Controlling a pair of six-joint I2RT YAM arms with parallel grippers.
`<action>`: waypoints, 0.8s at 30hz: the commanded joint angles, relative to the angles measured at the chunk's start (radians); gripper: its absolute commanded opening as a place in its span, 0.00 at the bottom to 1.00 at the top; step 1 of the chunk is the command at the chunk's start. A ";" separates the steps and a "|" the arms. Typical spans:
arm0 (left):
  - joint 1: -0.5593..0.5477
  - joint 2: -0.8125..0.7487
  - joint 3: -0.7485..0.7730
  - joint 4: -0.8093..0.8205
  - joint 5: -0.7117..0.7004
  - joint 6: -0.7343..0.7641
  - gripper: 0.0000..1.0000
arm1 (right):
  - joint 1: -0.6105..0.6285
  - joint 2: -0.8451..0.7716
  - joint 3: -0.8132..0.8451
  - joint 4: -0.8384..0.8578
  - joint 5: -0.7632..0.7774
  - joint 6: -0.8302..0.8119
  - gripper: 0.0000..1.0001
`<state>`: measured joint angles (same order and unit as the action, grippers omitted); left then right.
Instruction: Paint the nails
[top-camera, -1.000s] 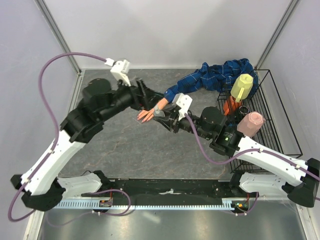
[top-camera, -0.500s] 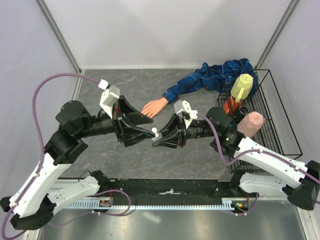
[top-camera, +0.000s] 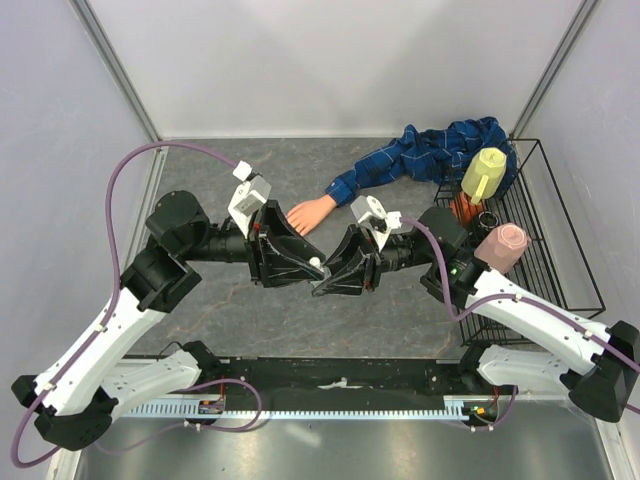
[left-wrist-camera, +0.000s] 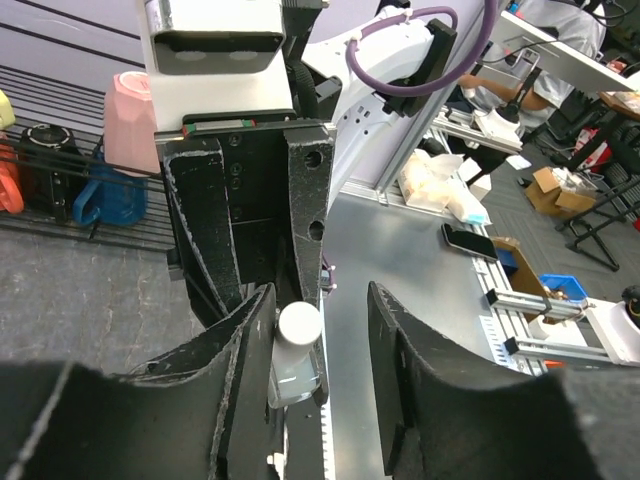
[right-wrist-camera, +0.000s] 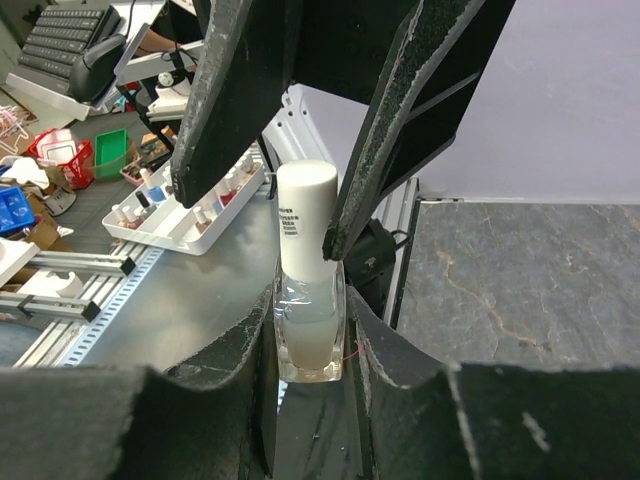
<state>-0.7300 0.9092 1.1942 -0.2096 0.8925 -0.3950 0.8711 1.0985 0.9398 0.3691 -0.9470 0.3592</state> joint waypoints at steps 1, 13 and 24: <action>0.003 -0.006 0.036 0.029 0.042 0.022 0.47 | -0.023 -0.012 0.011 0.112 -0.009 0.035 0.00; 0.001 0.066 0.162 -0.155 -0.165 0.077 0.02 | -0.038 -0.008 0.103 -0.126 0.263 -0.129 0.00; -0.201 0.265 0.401 -0.459 -1.162 -0.022 0.02 | 0.247 0.081 0.197 -0.288 1.310 -0.447 0.00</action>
<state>-0.8261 1.0760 1.4933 -0.5579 0.1196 -0.3504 1.0012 1.1240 1.0737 0.1135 -0.1024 0.0776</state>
